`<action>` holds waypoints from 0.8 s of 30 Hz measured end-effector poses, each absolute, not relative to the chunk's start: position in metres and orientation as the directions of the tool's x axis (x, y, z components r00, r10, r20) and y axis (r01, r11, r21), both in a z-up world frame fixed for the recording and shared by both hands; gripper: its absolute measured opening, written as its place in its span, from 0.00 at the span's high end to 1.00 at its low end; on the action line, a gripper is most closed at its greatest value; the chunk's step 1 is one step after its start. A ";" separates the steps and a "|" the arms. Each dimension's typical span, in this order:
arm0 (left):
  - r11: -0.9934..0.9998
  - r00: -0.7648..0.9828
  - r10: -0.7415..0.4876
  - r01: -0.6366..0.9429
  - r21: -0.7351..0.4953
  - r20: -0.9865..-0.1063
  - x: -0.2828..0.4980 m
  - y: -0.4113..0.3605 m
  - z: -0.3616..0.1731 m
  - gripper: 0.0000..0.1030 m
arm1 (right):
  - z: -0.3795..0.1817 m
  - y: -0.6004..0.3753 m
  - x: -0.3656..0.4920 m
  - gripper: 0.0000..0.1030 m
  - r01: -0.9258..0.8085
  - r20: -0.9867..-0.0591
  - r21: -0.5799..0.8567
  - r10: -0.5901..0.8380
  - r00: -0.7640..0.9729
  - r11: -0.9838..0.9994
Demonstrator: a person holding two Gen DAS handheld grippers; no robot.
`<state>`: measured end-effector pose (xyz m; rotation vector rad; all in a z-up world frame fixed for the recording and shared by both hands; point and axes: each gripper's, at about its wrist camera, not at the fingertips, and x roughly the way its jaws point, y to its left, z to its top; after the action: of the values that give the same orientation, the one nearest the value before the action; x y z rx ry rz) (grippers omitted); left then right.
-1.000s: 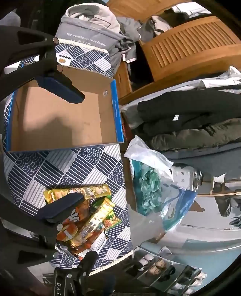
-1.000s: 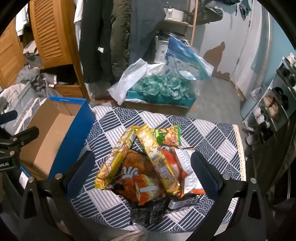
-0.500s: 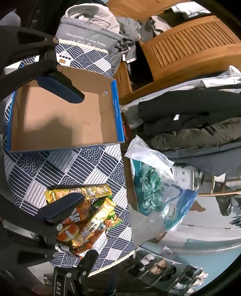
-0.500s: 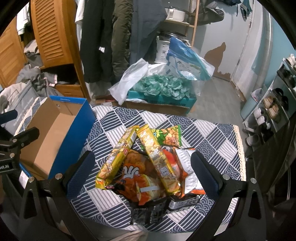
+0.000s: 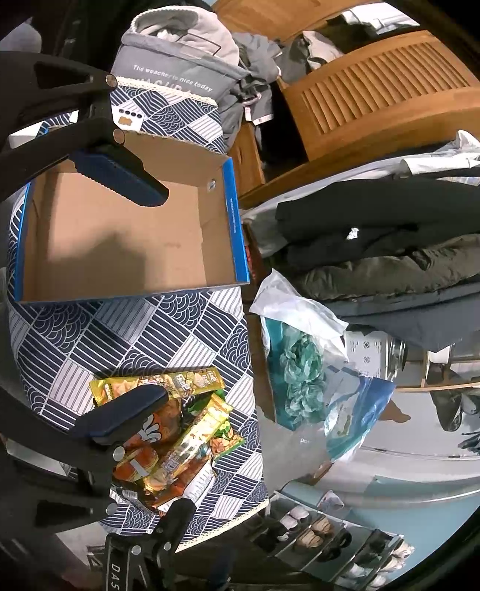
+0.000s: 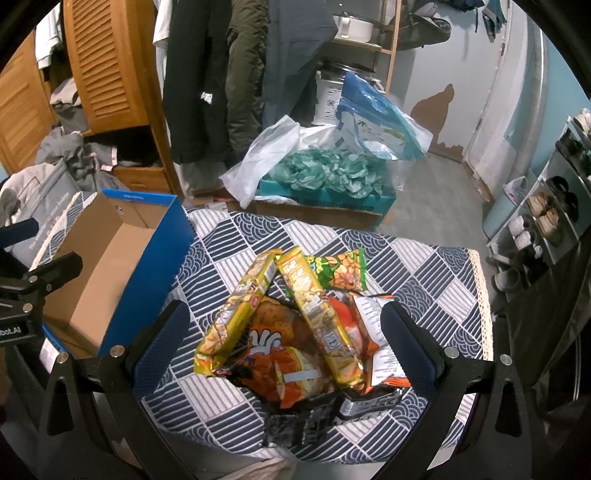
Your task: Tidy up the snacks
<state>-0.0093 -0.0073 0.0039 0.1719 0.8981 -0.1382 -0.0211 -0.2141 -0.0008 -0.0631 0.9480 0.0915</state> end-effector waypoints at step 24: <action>0.978 0.610 -0.047 0.191 0.089 -0.791 -0.013 -0.012 -0.002 0.05 | -0.003 -0.218 -0.022 0.02 -0.101 -0.816 -0.010 0.050 0.576 0.995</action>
<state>-0.0129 -0.0121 -0.0024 0.1704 0.9058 -0.1382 -0.0219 -0.2181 -0.0026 -0.0575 0.9531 0.0887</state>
